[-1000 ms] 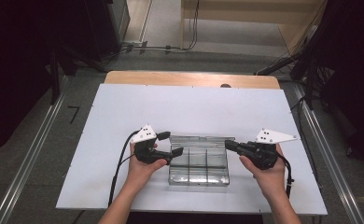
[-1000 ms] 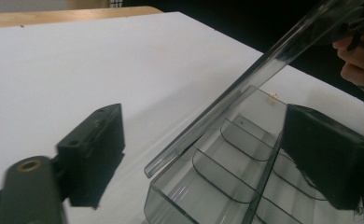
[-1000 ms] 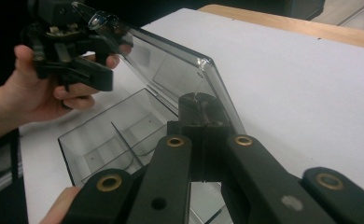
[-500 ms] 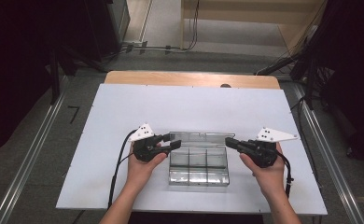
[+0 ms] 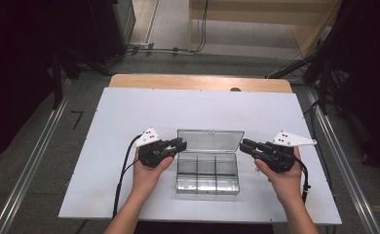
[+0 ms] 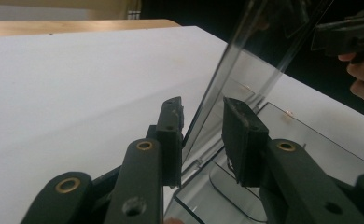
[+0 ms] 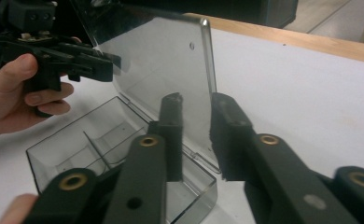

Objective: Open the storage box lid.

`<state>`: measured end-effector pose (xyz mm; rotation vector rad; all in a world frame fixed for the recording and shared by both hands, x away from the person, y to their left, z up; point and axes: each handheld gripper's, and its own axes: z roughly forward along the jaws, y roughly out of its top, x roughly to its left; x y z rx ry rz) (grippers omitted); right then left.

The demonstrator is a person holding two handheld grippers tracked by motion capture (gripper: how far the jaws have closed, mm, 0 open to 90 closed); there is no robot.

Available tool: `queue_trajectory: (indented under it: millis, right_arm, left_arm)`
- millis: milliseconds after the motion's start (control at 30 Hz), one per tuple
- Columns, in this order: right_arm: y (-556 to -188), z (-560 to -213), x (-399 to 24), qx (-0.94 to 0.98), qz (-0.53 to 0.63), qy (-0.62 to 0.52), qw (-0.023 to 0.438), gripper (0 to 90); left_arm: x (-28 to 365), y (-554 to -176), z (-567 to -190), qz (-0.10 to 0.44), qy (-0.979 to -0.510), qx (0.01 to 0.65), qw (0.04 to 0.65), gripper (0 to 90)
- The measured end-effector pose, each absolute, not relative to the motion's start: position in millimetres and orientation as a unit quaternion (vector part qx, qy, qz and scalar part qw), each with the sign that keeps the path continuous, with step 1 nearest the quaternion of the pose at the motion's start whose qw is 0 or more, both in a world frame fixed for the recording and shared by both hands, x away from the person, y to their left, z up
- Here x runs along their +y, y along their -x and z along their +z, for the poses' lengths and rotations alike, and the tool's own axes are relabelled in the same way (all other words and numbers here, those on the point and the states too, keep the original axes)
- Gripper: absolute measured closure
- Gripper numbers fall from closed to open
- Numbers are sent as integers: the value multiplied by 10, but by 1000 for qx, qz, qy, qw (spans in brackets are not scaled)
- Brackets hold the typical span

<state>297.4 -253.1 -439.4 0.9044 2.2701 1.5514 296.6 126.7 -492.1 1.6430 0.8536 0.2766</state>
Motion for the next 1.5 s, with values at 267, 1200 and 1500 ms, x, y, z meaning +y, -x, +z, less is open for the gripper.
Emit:
queue_trajectory:
  millis: [267,1200,1500]
  right_arm:
    - [-3097,-4526,-2419,782,520,-319,129,581]
    - [-3195,-4813,-2208,748,553,-349,114,621]
    - [-3189,-4816,-2180,737,556,-370,107,640]
  left_arm:
    - [1276,-2977,-4932,112,-704,369,597,697]
    - [1295,-2993,-5021,99,-690,395,598,731]
    - [1324,-2970,-5018,97,-684,403,600,764]
